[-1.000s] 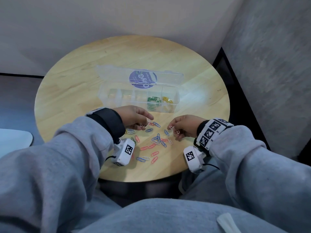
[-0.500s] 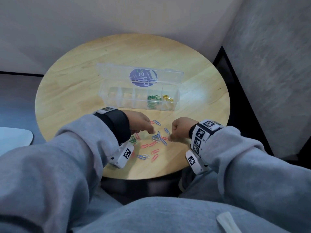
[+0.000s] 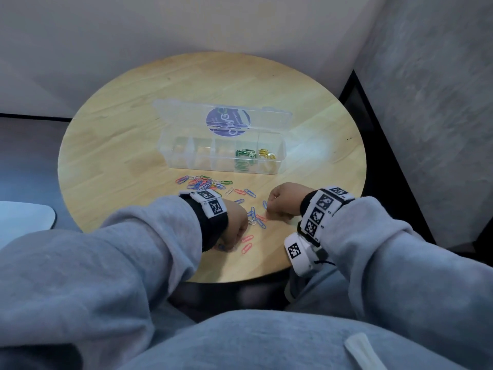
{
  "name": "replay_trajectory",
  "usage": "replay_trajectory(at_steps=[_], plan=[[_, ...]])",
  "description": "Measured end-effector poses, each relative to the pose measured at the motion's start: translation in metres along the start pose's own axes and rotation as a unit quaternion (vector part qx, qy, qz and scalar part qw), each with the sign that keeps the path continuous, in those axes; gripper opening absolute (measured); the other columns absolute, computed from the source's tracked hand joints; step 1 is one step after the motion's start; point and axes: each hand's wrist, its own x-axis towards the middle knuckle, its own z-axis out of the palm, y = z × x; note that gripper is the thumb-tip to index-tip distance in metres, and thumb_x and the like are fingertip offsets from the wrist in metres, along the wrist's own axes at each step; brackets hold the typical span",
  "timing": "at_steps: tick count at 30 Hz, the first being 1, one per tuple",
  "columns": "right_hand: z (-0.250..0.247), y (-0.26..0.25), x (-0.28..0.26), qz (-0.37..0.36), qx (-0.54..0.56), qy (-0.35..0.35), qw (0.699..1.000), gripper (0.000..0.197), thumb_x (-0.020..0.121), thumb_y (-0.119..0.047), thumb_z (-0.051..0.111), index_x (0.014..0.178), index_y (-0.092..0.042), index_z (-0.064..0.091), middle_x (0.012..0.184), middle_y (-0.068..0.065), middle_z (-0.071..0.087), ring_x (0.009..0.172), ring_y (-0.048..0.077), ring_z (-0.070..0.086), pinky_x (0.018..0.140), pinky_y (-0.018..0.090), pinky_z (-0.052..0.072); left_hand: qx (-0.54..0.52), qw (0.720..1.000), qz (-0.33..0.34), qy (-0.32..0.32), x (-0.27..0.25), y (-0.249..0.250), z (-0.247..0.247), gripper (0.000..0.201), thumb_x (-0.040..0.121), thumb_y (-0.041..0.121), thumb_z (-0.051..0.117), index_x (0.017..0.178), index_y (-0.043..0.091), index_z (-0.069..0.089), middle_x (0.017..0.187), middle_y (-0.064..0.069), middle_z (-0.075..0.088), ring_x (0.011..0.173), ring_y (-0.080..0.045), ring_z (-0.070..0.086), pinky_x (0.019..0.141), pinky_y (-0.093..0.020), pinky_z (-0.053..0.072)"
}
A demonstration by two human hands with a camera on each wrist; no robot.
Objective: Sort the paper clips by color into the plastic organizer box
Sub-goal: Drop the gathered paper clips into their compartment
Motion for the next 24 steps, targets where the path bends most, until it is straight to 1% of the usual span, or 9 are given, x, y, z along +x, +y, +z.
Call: replay_trajectory(at_steps=[3,6,8,11,14,16,20,22,24], plan=[[-0.004,0.004,-0.003,-0.024,0.174,-0.036,0.984,0.023,0.081,0.004,0.053,0.064,-0.011,0.047,0.062,0.013,0.057,0.062,0.027,0.052,0.053,0.028,0.043,0.013,1.000,-0.001,0.011,0.005,-0.003,0.002,0.014,0.072,0.014,0.072,0.086,0.018,0.071,0.064,0.005,0.055,0.058,-0.014,0.050,0.050,-0.019,0.036],[-0.004,0.004,-0.004,-0.022,0.257,-0.054,0.965,0.025,0.088,0.011,0.044,0.071,-0.008,0.048,0.051,0.006,0.052,0.037,0.012,0.050,0.037,0.016,0.039,-0.032,0.999,0.000,0.030,0.006,-0.009,0.006,0.008,0.076,0.016,0.069,0.076,0.022,0.063,0.057,0.008,0.052,0.050,-0.010,0.047,0.046,-0.017,0.036],[-0.003,0.003,-0.004,-0.010,0.290,-0.075,0.954,0.025,0.090,0.010,0.036,0.074,-0.006,0.048,0.051,0.008,0.047,0.040,0.015,0.047,0.035,0.014,0.038,-0.109,0.993,0.000,0.050,0.005,-0.017,0.006,0.011,0.076,0.015,0.067,0.072,0.023,0.062,0.050,0.008,0.055,0.050,-0.009,0.050,0.047,-0.017,0.039],[-0.001,0.001,-0.005,0.004,0.296,-0.100,0.950,0.028,0.088,0.010,0.027,0.072,-0.006,0.043,0.064,0.010,0.039,0.053,0.020,0.042,0.037,0.015,0.038,-0.232,0.969,0.015,0.082,0.003,-0.035,0.000,0.014,0.074,0.021,0.071,0.066,0.024,0.060,0.047,0.013,0.057,0.054,-0.005,0.052,0.059,-0.019,0.042],[0.001,-0.003,-0.008,-0.003,0.306,-0.114,0.945,0.028,0.087,0.011,0.026,0.071,-0.008,0.040,0.065,0.010,0.041,0.043,0.017,0.053,0.037,0.016,0.038,-0.327,0.939,0.021,0.101,0.001,-0.046,-0.007,0.018,0.078,0.021,0.070,0.065,0.024,0.058,0.051,0.013,0.050,0.045,-0.002,0.045,0.051,-0.019,0.035],[0.003,-0.007,-0.009,-0.026,0.265,-0.111,0.958,0.026,0.088,0.009,0.034,0.073,-0.010,0.042,0.060,0.010,0.045,0.040,0.015,0.051,0.037,0.016,0.034,-0.428,0.898,0.019,0.100,0.002,-0.051,-0.009,0.024,0.083,0.009,0.064,0.064,0.018,0.054,0.052,0.006,0.048,0.043,-0.007,0.040,0.043,-0.016,0.030],[0.004,-0.019,-0.011,-0.093,0.010,-0.063,0.994,0.015,0.083,-0.009,0.062,0.073,-0.017,0.053,0.065,-0.002,0.052,0.054,0.010,0.041,0.048,0.018,0.033,-0.561,0.817,0.009,0.132,-0.002,-0.058,-0.013,0.032,0.086,-0.007,0.047,0.060,0.012,0.044,0.064,-0.005,0.051,0.036,-0.004,0.038,0.035,-0.010,0.028],[0.008,-0.024,-0.012,-0.102,-0.104,-0.017,0.989,0.010,0.080,-0.016,0.067,0.080,-0.018,0.058,0.066,-0.009,0.050,0.059,0.007,0.044,0.051,0.019,0.033,-0.608,0.781,0.017,0.142,-0.006,-0.061,-0.015,0.035,0.086,-0.009,0.042,0.058,0.012,0.039,0.063,-0.008,0.048,0.033,-0.004,0.037,0.034,-0.010,0.026],[0.013,-0.028,-0.010,-0.102,-0.171,-0.001,0.980,0.009,0.079,-0.018,0.067,0.083,-0.019,0.060,0.069,-0.008,0.051,0.069,0.013,0.051,0.052,0.020,0.036,-0.639,0.754,0.024,0.146,-0.009,-0.065,-0.017,0.036,0.084,-0.011,0.039,0.058,0.014,0.035,0.057,-0.007,0.045,0.031,-0.004,0.035,0.035,-0.010,0.024]])
